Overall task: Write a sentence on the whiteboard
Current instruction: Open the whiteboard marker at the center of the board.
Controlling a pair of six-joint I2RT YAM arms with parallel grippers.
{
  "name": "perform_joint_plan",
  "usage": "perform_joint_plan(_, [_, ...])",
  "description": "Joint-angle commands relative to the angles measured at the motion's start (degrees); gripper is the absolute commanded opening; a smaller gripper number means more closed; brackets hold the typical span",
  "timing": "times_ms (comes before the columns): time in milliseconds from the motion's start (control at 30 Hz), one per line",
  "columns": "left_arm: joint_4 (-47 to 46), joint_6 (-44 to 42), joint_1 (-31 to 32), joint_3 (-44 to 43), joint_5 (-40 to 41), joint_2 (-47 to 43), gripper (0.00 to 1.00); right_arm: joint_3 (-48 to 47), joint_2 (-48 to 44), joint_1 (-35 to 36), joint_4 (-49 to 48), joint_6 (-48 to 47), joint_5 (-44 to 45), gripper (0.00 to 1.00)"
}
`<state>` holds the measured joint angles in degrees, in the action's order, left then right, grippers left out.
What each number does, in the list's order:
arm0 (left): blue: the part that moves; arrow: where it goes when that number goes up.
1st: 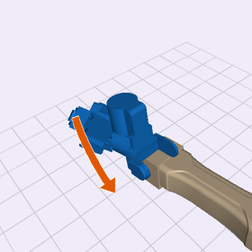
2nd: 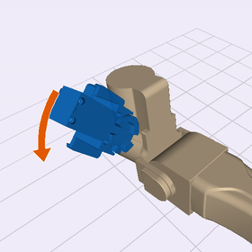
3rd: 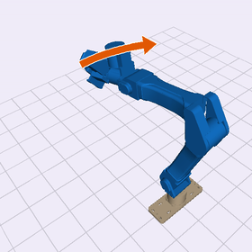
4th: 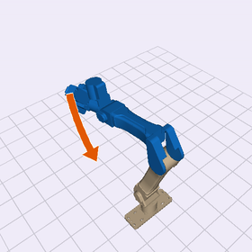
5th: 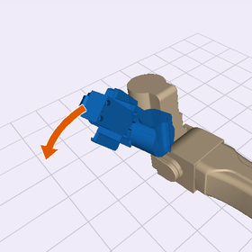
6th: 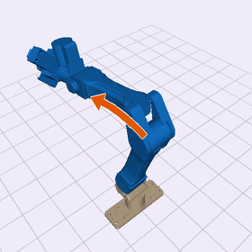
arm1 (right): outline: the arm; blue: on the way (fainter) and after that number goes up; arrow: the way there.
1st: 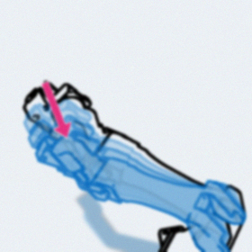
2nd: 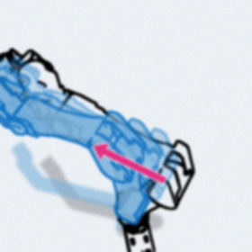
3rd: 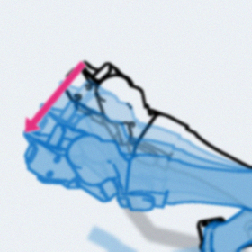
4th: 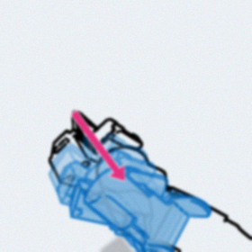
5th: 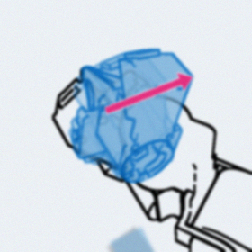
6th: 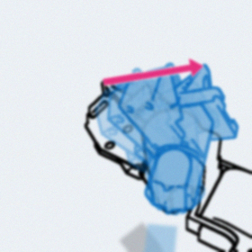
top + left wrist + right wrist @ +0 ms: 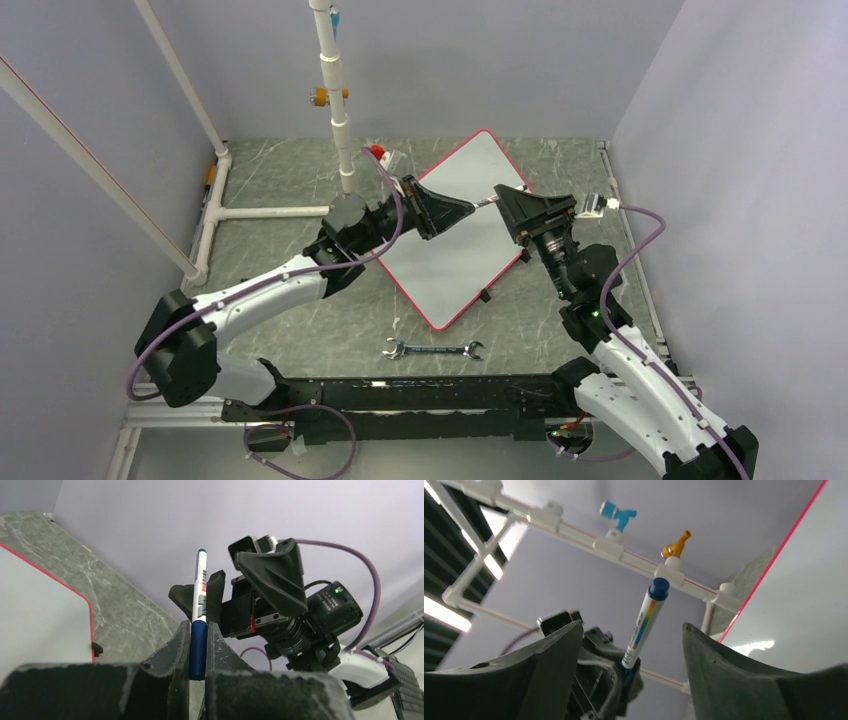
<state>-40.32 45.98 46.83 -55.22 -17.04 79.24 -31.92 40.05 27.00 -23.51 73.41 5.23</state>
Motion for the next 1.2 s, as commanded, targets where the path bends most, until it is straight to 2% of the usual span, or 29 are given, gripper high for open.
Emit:
perform_joint_plan(0, [8.96, -4.58, -3.08, -5.06, -6.95, -5.28, 0.0, -5.31, -1.1, 0.33, 4.23, -10.58, -8.46, 0.78])
perform_joint_plan(133, [17.69, -8.12, -6.64, -7.55, -12.8, -8.88, 0.0, -6.79, -1.22, 0.14, 4.55, -17.07, -14.01, 0.78])
perform_joint_plan(233, [23.94, -9.72, -9.89, -10.4, -18.81, -10.81, 0.0, -8.63, 1.5, -0.52, 2.35, -20.22, -22.22, 0.77])
perform_joint_plan(333, [26.98, -8.96, -14.03, -12.89, -26.85, -12.08, 0.0, -10.4, 7.13, -3.1, -7.41, -17.05, -39.17, 0.77])
perform_joint_plan(433, [32.21, -9.98, -17.49, -16.59, -33.68, -13.12, 0.0, -12.26, 12.62, -4.38, -18.53, -10.9, -49.11, 0.75])
perform_joint_plan(567, [43.43, -14.13, -21.19, -21.95, -39.17, -13.41, 0.0, -15.32, 15.91, -4.4, -20.65, -10.21, -53.2, 0.7])
perform_joint_plan(733, [49.45, -19.02, -22.82, -24.74, -45.14, -13.15, 0.0, -17.29, 18.39, -4.41, -24.47, -9.75, -56.59, 0.66])
perform_joint_plan(867, [49.82, -21.11, -22.83, -23.54, -45.2, -13.43, 0.0, -18.31, 20.56, -4.37, -28.55, -7.14, -58.4, 0.61])
perform_joint_plan(1167, [31.26, -12.43, -22.84, -15.32, -47.21, -13.25, 0.0, -19.26, 24.85, -3.71, -29.16, -4.98, -57.82, 0.5])
